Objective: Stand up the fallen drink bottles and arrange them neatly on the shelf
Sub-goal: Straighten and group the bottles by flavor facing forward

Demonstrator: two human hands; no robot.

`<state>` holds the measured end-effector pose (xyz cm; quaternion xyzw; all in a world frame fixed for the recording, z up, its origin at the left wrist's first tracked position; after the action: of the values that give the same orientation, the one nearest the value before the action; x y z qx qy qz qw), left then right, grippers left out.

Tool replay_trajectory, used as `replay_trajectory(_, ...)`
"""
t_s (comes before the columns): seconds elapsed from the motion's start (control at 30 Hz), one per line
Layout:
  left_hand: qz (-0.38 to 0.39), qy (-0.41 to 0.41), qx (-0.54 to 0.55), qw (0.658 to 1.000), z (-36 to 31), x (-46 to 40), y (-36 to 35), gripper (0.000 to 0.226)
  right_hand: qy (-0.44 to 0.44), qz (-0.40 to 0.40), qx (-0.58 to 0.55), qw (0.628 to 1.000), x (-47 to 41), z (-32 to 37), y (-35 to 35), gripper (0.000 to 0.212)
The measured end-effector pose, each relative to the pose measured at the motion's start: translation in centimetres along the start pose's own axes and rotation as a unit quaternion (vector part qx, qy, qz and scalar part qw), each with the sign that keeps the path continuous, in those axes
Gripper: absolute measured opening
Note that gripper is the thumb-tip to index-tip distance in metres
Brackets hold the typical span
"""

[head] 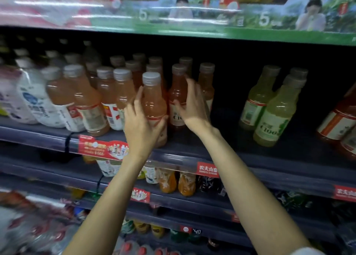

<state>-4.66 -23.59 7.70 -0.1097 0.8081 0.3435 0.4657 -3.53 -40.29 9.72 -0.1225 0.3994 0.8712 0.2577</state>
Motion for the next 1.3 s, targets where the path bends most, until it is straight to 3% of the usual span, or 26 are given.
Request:
replay_trajectory(0.17,0.004,-0.020,0.001,1.000,0.6,0.0,0.0,0.084,0.002,0.026,0.051,0.998,-0.4,0.5,-2.5,0.082)
replay_trajectory(0.4,-0.003,-0.041,0.002,0.999,0.8,0.0,-0.1,0.083,0.056,-0.035,0.044,0.997,2.2,-0.4,0.7,0.095)
replay_trajectory(0.5,-0.042,-0.040,-0.012,0.998,0.4,0.2,0.4,0.079,0.041,-0.055,0.041,0.997,3.2,-1.5,2.4,0.103)
replay_trajectory(0.6,-0.098,-0.131,0.012,0.986,-3.5,0.6,1.1,0.060,0.031,-0.088,0.048,0.994,3.7,-2.5,4.0,0.108)
replay_trajectory(0.7,-0.006,-0.196,0.071,0.978,-7.0,0.3,-2.2,0.049,0.014,-0.101,0.059,0.993,3.7,-3.7,5.0,0.107)
replay_trajectory(0.8,0.063,-0.151,0.079,0.983,-6.8,-0.8,-5.6,0.060,0.014,-0.093,0.057,0.994,3.5,-4.3,5.4,0.103)
replay_trajectory(0.9,0.063,-0.192,0.043,0.979,-6.6,-0.6,-6.2,0.054,0.032,-0.086,0.052,0.994,3.6,-4.5,5.4,0.101)
replay_trajectory(0.97,0.009,-0.230,0.022,0.973,-6.5,0.3,-4.8,0.045,0.018,-0.067,-0.011,0.998,3.6,-5.1,5.4,0.105)
replay_trajectory(1.1,-0.119,-0.140,-0.036,0.982,-3.7,1.2,-1.1,0.053,-0.025,-0.037,-0.123,0.991,3.7,-6.2,5.0,0.104)
replay_trajectory(1.2,-0.121,-0.079,-0.053,0.988,-2.4,0.9,-0.6,0.067,-0.068,-0.050,-0.137,0.987,3.8,-7.4,4.9,0.105)
replay_trajectory(1.3,-0.118,-0.035,-0.044,0.991,-1.8,0.6,-0.7,0.070,-0.102,-0.065,-0.115,0.986,4.7,-8.8,5.7,0.092)
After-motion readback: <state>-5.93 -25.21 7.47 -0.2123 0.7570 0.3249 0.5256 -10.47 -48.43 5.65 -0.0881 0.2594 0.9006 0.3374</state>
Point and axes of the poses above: each hand's wrist, its own x-axis away from the middle knuckle, its own y-axis out of the back of the hand, z = x × y, the point moved 9 cm from there along -x, towards the middle knuckle, and after that the axes turned 13 degrees about -y, right-handed, at the moved point
